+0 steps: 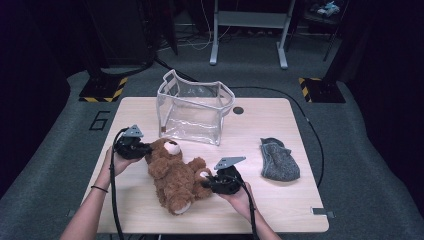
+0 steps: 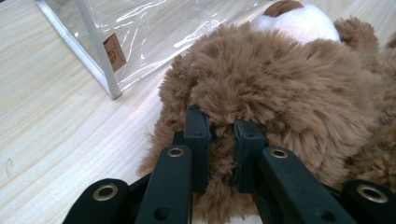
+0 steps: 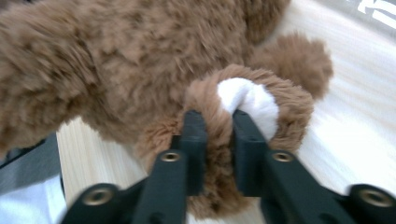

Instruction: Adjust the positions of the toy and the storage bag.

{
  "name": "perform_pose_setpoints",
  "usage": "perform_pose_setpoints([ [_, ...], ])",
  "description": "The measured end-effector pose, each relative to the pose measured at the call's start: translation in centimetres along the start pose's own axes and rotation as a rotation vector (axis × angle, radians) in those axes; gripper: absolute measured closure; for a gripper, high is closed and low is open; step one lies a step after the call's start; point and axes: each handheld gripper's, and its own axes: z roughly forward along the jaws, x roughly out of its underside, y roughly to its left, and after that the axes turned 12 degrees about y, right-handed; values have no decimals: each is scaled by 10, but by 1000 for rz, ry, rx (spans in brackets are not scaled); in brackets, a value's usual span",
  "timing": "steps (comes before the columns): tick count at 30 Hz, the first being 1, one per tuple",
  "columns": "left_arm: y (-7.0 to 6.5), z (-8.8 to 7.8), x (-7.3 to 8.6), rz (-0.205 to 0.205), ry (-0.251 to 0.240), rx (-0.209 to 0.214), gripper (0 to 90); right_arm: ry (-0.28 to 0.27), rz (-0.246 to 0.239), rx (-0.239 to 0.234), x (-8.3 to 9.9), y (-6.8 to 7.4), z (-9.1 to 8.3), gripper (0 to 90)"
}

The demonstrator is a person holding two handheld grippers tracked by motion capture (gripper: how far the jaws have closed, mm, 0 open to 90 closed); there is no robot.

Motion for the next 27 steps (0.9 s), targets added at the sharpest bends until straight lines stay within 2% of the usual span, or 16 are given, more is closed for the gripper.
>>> perform_pose_setpoints([
  [1,1,0,1,8,0,3,794,-1,19,9,1,-4,-2,641],
  [2,1,0,2,2,-8,6,792,-8,19,0,1,-9,-4,590],
  [4,1,0,4,5,-16,8,788,-10,36,18,2,-15,-9,477],
  [5,2,0,5,2,-17,15,784,-28,47,0,2,-21,-14,412],
  [7,3,-1,6,-1,-22,22,773,-47,59,26,2,-29,-22,331],
  [8,3,-2,7,-2,-23,21,770,-58,66,28,2,-35,-27,328],
  [11,2,-3,7,-14,-28,18,730,-79,99,81,0,-51,-37,304],
  [13,2,-5,8,-35,-35,15,667,-90,130,118,-1,-61,-42,309],
  [14,2,-7,9,-46,-36,0,630,-87,133,140,-3,-66,-43,313],
  [16,3,-10,12,-96,-51,-2,494,-84,153,190,-6,-77,-44,321],
  [18,3,-12,15,-136,-40,-21,399,-88,173,208,-9,-85,-43,322],
  [19,3,-13,18,-160,-41,-14,351,-78,173,231,-11,-89,-42,323],
  [21,0,-13,22,-177,-44,-27,317,-78,177,256,-15,-97,-40,325],
  [22,-1,-15,24,-172,-29,-14,292,-74,186,264,-19,-101,-40,325],
  [27,-13,-17,26,-160,-37,-12,268,-80,192,280,-34,-110,-38,349],
])
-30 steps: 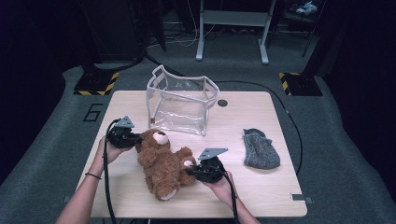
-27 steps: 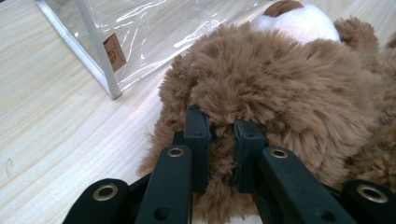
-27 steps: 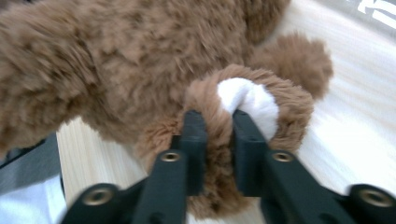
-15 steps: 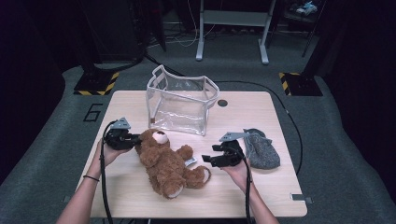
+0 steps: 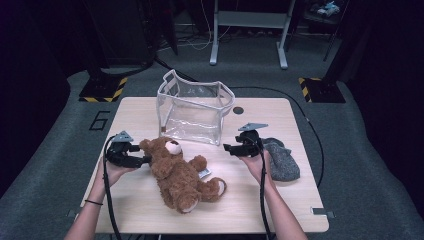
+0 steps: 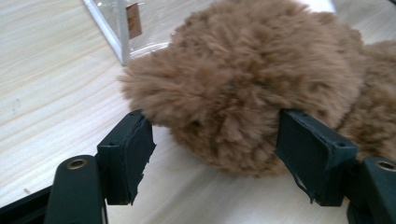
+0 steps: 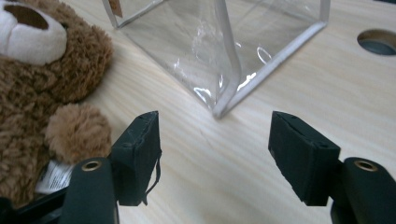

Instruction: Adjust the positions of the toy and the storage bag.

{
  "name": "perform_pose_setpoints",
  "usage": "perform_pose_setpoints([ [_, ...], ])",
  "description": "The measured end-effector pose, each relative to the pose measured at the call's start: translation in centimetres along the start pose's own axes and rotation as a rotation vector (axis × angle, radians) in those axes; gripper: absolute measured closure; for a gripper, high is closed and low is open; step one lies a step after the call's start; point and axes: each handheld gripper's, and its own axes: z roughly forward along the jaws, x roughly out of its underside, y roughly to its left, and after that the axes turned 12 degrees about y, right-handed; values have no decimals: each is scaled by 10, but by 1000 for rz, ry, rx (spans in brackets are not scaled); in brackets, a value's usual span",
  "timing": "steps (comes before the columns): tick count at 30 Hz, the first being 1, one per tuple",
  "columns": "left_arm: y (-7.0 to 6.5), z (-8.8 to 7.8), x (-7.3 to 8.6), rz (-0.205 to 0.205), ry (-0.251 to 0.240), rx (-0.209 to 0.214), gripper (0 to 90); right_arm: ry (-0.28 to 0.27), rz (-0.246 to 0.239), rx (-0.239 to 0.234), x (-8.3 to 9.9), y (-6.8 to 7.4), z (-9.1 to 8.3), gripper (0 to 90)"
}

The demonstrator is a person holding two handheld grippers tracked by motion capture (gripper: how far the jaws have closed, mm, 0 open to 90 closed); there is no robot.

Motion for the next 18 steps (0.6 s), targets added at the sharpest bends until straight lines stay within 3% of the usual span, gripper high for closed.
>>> perform_pose_setpoints([
  [5,0,1,-1,1,2,-1,262,-24,-43,20,-23,1,7,449],
  [8,2,1,-1,-18,0,1,258,-37,-54,30,-35,4,11,478],
  [9,2,1,0,-21,3,1,258,-43,-56,47,-40,6,12,524],
  [18,2,3,0,-31,5,8,257,-52,-89,95,-55,7,23,750],
])
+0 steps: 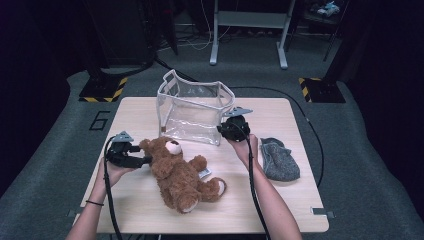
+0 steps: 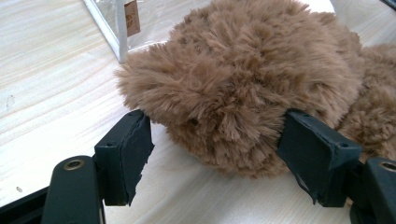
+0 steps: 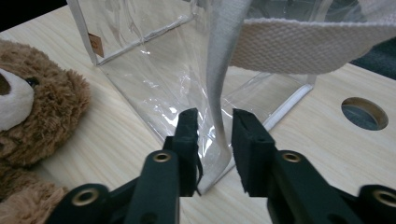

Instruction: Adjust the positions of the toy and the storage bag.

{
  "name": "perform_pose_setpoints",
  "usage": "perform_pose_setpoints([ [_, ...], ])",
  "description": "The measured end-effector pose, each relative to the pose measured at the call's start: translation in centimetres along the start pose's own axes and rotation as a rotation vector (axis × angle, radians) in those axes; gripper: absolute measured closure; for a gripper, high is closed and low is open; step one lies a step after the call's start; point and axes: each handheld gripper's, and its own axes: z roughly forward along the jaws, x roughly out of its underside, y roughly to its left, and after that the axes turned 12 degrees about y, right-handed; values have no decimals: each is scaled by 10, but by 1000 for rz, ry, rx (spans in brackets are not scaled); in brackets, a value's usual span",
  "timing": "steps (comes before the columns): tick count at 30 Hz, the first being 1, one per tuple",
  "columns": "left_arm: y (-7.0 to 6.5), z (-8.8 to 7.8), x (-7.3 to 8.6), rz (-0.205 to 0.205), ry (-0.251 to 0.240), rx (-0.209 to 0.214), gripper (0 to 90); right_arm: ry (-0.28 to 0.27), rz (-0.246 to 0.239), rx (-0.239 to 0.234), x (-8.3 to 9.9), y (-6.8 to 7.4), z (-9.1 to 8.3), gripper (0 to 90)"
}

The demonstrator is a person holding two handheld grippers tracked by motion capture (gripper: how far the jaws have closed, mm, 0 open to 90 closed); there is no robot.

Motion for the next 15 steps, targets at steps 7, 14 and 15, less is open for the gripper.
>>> perform_pose_setpoints([
  [7,1,1,0,-7,3,5,252,-12,-10,22,-1,2,1,876],
  [14,3,3,0,-24,-6,-5,239,-4,-30,69,2,10,-2,883],
  [15,3,3,-1,-25,-1,-2,238,-4,-22,70,4,11,-3,883],
])
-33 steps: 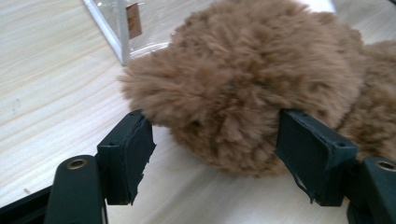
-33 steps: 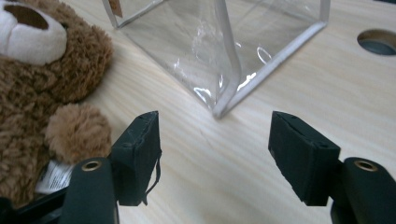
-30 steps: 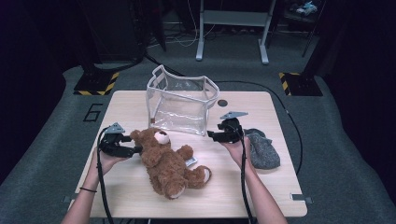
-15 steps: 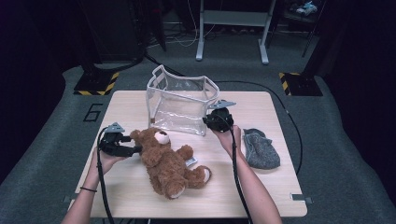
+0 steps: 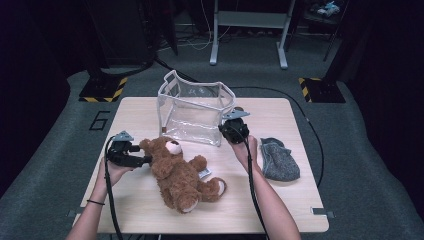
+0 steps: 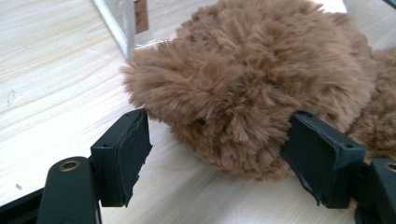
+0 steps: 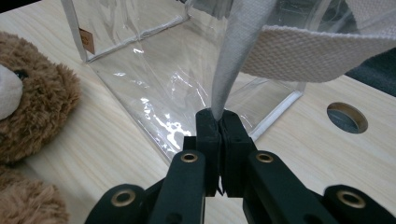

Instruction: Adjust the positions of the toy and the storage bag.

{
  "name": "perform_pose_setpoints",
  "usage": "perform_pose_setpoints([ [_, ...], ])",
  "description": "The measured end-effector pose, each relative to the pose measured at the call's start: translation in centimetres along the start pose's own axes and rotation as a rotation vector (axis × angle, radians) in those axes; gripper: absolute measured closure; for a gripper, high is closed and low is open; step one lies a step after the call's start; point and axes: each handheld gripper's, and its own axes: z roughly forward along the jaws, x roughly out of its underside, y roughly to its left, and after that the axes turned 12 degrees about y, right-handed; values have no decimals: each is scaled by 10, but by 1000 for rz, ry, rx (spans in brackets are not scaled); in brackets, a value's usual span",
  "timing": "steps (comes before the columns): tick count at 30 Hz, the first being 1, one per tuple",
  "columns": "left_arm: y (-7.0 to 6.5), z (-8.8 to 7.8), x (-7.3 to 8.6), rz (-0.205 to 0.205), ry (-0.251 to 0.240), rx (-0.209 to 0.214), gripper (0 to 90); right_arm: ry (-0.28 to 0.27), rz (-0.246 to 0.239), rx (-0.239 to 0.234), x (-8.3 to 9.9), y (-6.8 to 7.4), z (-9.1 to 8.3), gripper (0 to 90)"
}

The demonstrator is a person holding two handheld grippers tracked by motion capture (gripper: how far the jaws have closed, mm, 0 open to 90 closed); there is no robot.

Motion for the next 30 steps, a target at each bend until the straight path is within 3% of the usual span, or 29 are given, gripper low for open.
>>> perform_pose_setpoints([
  [3,2,1,-1,0,6,-1,238,0,-7,18,6,0,-6,884],
  [15,3,1,-3,-14,9,-2,238,-15,84,65,41,-5,-35,883],
  [20,3,1,-2,-17,9,0,238,-17,85,71,51,-6,-44,883],
  [27,3,2,-2,-23,10,4,237,-24,108,76,64,4,-55,883],
  [30,3,2,-3,-22,13,3,236,-18,87,79,69,11,-61,883],
])
